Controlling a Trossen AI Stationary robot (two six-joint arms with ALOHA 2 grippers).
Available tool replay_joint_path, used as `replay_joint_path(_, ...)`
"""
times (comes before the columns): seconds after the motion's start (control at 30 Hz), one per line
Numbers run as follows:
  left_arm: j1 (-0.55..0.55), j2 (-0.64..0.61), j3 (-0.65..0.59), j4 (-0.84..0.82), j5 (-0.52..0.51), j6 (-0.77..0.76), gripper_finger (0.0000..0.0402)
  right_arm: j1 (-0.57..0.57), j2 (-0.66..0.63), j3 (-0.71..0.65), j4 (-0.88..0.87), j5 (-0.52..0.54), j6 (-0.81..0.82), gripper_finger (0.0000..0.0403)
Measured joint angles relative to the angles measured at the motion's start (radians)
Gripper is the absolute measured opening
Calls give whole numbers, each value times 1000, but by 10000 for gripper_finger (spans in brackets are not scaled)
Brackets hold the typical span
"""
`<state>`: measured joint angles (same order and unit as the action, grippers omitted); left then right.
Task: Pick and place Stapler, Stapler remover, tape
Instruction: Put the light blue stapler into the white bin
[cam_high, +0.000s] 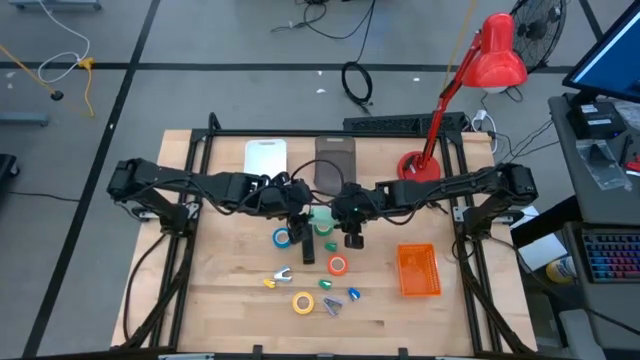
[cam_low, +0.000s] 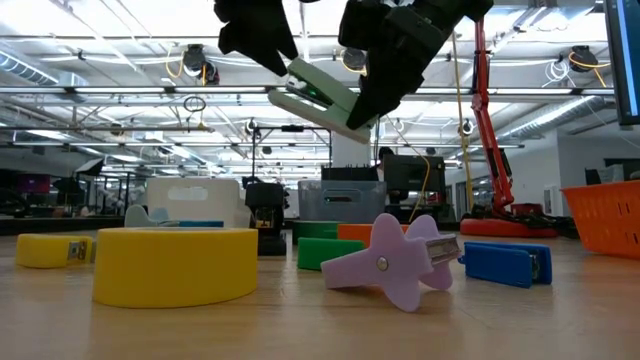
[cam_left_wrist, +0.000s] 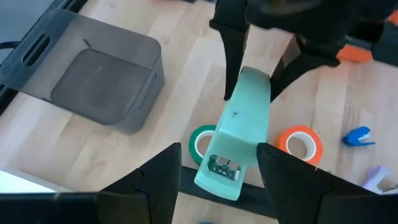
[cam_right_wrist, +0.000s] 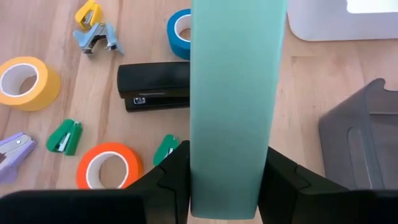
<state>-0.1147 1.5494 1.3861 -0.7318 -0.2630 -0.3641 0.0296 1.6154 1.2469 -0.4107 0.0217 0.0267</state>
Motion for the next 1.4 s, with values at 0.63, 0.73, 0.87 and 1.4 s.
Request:
replay_joint_path(0.63, -18, 3, -1, 27, -7, 73, 216, 5, -2, 2, 52, 0, 13, 120)
replay_joint_path(0.73, -10, 3, -1, 31, -6, 75, 216, 11, -2, 2, 58, 1, 14, 120)
replay_joint_path(0.87, -4, 3, -1, 37, 1, 78, 216, 14, -2, 2, 59, 3, 16, 120)
replay_joint_path(1.4, 0, 3, -1, 45, 31, 117, 216, 14, -1, 2, 104, -1, 15, 120)
